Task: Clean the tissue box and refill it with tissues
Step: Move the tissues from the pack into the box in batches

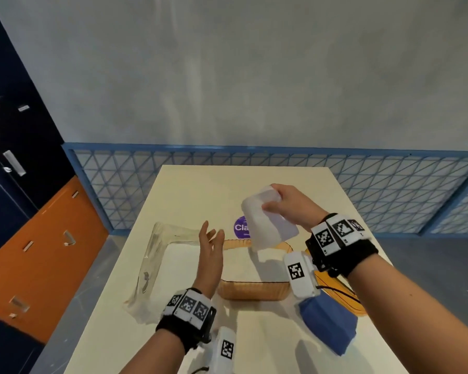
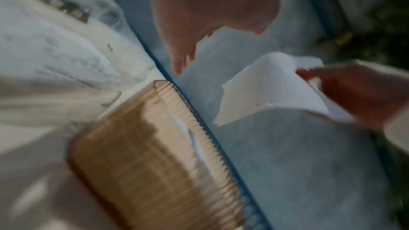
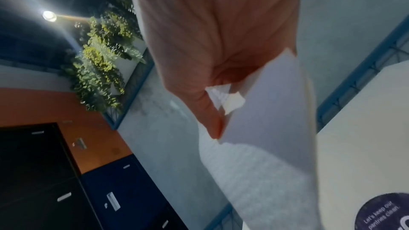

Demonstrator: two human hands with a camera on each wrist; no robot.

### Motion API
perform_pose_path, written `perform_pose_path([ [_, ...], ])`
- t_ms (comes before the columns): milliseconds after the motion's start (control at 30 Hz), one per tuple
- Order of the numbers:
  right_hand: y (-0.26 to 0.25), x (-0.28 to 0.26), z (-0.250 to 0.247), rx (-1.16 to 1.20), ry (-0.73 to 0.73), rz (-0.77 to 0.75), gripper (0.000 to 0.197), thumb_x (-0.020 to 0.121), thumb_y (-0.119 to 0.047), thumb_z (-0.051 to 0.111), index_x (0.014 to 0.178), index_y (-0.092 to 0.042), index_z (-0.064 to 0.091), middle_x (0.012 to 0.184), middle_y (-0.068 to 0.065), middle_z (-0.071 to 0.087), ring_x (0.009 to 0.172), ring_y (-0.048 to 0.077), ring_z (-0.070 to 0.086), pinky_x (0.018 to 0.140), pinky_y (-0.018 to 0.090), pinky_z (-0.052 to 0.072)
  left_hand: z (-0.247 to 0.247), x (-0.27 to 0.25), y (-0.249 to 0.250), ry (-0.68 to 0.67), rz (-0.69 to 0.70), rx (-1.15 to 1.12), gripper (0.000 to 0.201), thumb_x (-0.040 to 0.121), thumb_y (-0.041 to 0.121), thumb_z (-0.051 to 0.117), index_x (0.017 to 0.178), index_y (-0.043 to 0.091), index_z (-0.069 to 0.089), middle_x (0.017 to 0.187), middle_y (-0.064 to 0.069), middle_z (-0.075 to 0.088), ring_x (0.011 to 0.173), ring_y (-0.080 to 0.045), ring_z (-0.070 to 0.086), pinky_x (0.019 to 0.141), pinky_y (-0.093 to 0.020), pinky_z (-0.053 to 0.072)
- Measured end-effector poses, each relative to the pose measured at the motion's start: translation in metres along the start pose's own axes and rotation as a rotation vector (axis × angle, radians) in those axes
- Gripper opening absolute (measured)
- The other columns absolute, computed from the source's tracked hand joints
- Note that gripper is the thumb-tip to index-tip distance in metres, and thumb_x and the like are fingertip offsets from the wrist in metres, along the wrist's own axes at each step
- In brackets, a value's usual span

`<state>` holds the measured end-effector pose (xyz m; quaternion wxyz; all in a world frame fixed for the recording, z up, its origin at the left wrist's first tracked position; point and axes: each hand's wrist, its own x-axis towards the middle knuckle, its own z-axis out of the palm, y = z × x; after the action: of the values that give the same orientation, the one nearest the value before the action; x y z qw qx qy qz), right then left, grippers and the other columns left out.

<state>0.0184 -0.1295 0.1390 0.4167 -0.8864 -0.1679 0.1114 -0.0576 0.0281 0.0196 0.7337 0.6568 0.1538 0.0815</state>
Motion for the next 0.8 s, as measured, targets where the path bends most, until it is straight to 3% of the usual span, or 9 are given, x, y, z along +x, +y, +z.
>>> perform_pose_path([
  [67,0.002,-0.002,-0.004,0.069,-0.003,0.007,0.016,0.088,-0.009,0.057,0.101,0.0,0.057,0.096,0.011,0.057,0.087,0.022,0.052,0.073,0.031,0.04,0.002,0.012,0.006,-0.019,-0.198,-0.205,0.052,0.1,0.033,0.037,0.147,0.029,0.014,0.145,-0.012,0.038,0.121,-0.024,0.045,0.105,-0.039,0.037],
  [167,0.014,-0.003,-0.007,0.207,0.007,0.056,0.015,0.088,-0.009,0.057,0.103,-0.006,0.058,0.101,0.011,0.063,0.09,0.024,0.059,0.077,0.033,0.045,-0.002,0.023,0.012,-0.135,-0.348,-0.302,0.063,0.097,0.033,0.045,0.148,0.029,0.008,0.138,-0.008,0.043,0.118,-0.028,0.049,0.086,-0.04,0.048],
  [267,0.039,0.0,-0.002,0.342,0.042,0.182,0.024,0.088,-0.004,0.057,0.112,-0.003,0.057,0.108,0.015,0.063,0.095,0.029,0.061,0.085,0.039,0.048,-0.006,0.029,0.013,-0.131,-0.355,-0.131,0.069,0.096,0.019,0.051,0.149,0.027,0.008,0.123,-0.007,0.051,0.106,-0.027,0.055,0.082,-0.037,0.048],
  [367,0.07,0.005,0.014,0.296,0.083,0.328,0.034,0.085,0.002,0.056,0.12,-0.001,0.055,0.12,0.021,0.058,0.108,0.035,0.058,0.094,0.043,0.048,-0.004,0.026,0.009,-0.032,-0.253,0.177,0.064,0.095,0.008,0.046,0.149,0.018,0.012,0.094,-0.008,0.055,0.085,-0.022,0.056,0.07,-0.03,0.048],
  [467,0.093,0.008,0.038,0.09,0.099,0.422,0.04,0.085,0.001,0.057,0.124,-0.002,0.052,0.128,0.02,0.055,0.115,0.032,0.054,0.085,0.032,0.047,0.003,0.021,0.0,-0.019,-0.158,0.514,0.063,0.096,0.006,0.044,0.15,0.015,0.013,0.122,-0.019,0.056,0.109,-0.032,0.056,0.09,-0.037,0.047],
  [533,0.101,0.006,0.053,0.011,0.127,0.464,0.042,0.086,0.001,0.055,0.126,-0.006,0.051,0.124,0.017,0.057,0.103,0.028,0.056,0.066,0.021,0.039,0.007,0.021,-0.008,-0.031,-0.12,0.765,0.065,0.095,0.007,0.043,0.151,0.018,0.01,0.122,-0.015,0.059,0.11,-0.03,0.057,0.095,-0.039,0.045],
  [633,0.109,0.004,0.068,-0.087,0.144,0.462,0.043,0.088,0.002,0.05,0.13,-0.011,0.048,0.11,0.016,0.06,0.084,0.024,0.053,0.052,0.022,0.039,0.01,0.024,-0.017,-0.07,-0.064,1.03,0.069,0.094,0.006,0.042,0.151,0.021,0.005,0.12,-0.009,0.061,0.112,-0.025,0.056,0.104,-0.043,0.039],
  [700,0.112,0.003,0.073,-0.141,0.133,0.437,0.045,0.09,0.002,0.047,0.132,-0.013,0.045,0.115,0.019,0.06,0.093,0.031,0.06,0.067,0.029,0.05,0.013,0.024,-0.021,-0.091,-0.03,1.117,0.07,0.094,0.004,0.042,0.151,0.021,0.006,0.124,-0.008,0.058,0.117,-0.024,0.053,0.104,-0.043,0.036],
  [800,0.114,-0.001,0.077,-0.303,0.099,0.327,0.05,0.09,0.002,0.046,0.138,-0.012,0.039,0.128,0.017,0.052,0.114,0.029,0.054,0.092,0.034,0.046,0.014,0.025,-0.027,-0.063,0.047,1.195,0.071,0.092,0.004,0.047,0.151,0.019,0.01,0.134,-0.008,0.042,0.121,-0.025,0.048,0.094,-0.04,0.043],
])
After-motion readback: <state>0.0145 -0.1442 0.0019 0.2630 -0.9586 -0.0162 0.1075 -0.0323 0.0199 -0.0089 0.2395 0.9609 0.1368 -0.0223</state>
